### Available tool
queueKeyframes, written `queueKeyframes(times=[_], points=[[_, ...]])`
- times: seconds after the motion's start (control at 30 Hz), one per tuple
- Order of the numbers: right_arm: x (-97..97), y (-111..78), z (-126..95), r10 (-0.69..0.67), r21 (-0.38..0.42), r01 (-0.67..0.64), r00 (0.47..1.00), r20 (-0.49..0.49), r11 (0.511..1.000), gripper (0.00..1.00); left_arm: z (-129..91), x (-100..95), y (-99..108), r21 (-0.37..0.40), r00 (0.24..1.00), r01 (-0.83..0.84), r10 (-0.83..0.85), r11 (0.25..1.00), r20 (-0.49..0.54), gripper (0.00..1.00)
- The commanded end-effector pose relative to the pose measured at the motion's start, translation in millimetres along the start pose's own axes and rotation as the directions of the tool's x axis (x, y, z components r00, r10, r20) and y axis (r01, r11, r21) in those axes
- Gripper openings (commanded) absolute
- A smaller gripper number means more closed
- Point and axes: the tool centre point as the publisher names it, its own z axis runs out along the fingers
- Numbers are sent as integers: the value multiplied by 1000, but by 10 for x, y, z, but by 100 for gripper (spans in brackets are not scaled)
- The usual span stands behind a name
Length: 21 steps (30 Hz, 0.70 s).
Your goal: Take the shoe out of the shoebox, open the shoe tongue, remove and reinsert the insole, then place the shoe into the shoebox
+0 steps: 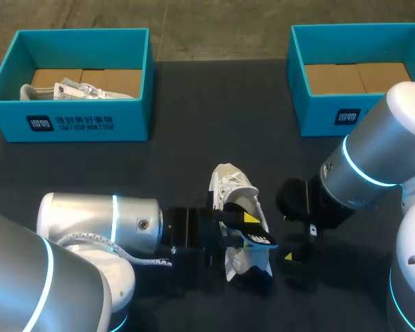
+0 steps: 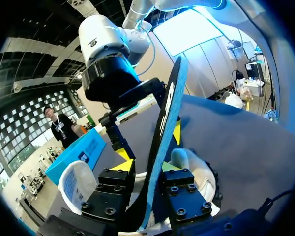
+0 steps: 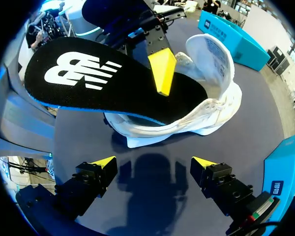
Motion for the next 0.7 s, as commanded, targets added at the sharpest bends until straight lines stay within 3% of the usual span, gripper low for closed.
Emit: queueKeyframes(times=[0.03, 0.17, 0.23, 0.7], points=[[10, 8, 17, 2, 2, -2, 1000, 3, 1000, 100, -73, 18, -74, 18, 1000, -1, 0, 1000, 6, 31], [10, 8, 17, 2, 2, -2, 1000, 3, 1000, 100, -38, 12, -135, 32, 1000, -16, 16, 999, -2, 20], [10, 8, 17, 2, 2, -2, 1000, 3, 1000, 100, -22, 10, -147, 41, 1000, -22, 22, 999, -9, 0], [10, 8, 17, 2, 2, -2, 1000, 3, 1000, 100, 36, -23, -67, 50, 996, -74, 76, 996, -37, 0]])
